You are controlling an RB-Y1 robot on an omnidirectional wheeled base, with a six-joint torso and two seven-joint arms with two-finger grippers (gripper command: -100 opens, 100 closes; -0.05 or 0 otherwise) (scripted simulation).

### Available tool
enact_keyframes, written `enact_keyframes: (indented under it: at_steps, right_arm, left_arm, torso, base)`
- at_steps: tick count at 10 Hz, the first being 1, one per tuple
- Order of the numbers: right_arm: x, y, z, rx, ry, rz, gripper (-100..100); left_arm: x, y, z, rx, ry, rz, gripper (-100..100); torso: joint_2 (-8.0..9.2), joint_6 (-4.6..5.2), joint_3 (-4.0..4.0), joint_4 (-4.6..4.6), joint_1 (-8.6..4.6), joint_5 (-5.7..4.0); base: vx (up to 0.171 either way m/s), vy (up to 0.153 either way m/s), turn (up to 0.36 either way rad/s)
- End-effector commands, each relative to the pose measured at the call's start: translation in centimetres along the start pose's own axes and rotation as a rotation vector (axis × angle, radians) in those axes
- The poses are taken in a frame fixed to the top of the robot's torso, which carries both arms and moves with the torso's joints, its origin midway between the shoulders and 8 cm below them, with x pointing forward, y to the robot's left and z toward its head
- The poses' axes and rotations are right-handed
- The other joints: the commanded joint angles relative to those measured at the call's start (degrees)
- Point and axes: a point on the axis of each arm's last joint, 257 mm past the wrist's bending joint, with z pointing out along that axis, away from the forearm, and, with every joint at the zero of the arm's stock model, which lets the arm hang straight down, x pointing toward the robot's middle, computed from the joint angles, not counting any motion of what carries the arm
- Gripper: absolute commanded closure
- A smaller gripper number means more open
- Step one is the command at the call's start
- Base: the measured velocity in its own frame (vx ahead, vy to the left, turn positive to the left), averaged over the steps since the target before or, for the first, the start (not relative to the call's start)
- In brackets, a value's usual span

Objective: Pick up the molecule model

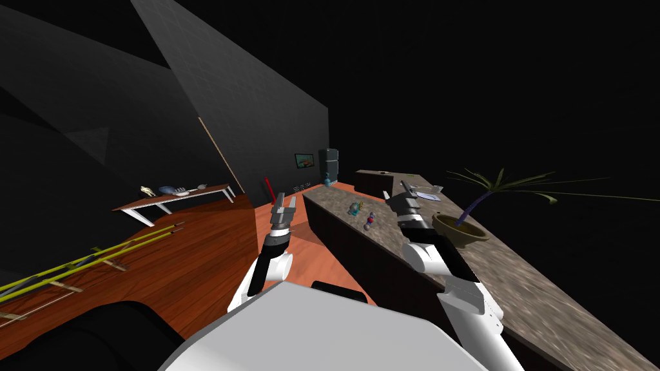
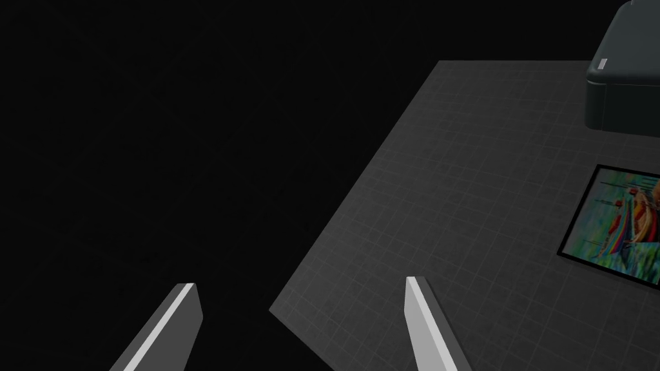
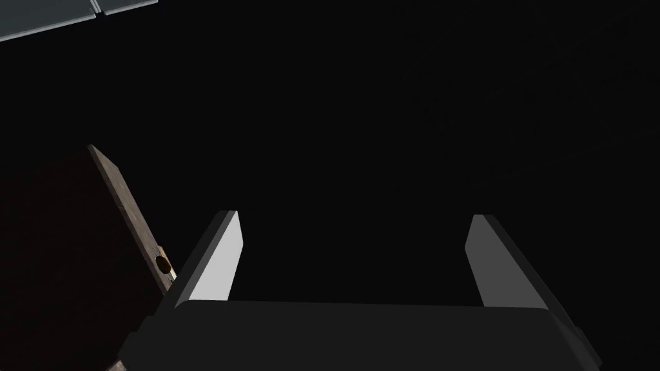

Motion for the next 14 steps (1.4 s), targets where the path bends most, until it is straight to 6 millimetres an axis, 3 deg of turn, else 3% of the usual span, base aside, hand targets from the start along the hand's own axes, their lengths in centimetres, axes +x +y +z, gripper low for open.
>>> enact_keyframes:
  at_steps: [1,9,11,14]
  right_arm:
    - [-0.7,-0.7,1.0,0.035,-0.004,0.055,-100]
    - [-3.6,-4.1,4.0,0.196,-0.059,0.252,-100]
    - [-3.7,-4.9,3.8,0.228,-0.068,0.255,-100]
    - [-5.6,-6.2,4.6,0.294,-0.119,0.356,-100]
  left_arm:
    - [0.0,0.0,0.0,0.000,0.000,0.000,0]
    - [0.0,0.0,0.0,0.000,0.000,0.000,0]
    - [0.0,0.0,0.0,0.000,0.000,0.000,0]
    - [0.0,0.0,0.0,0.000,0.000,0.000,0]
  torso:
    - [0.00,0.00,0.00,0.00,0.00,0.00]
    - [-0.02,0.00,-0.02,-0.01,0.03,0.01]
    - [-0.02,0.01,-0.01,-0.01,0.01,0.00]
    - [0.00,0.01,-0.01,-0.01,-0.01,0.00]
  base:
    - [0.028,0.036,-0.012]
    - [0.029,0.035,-0.017]
    - [0.022,0.024,-0.009]
    - [0.031,0.033,-0.034]
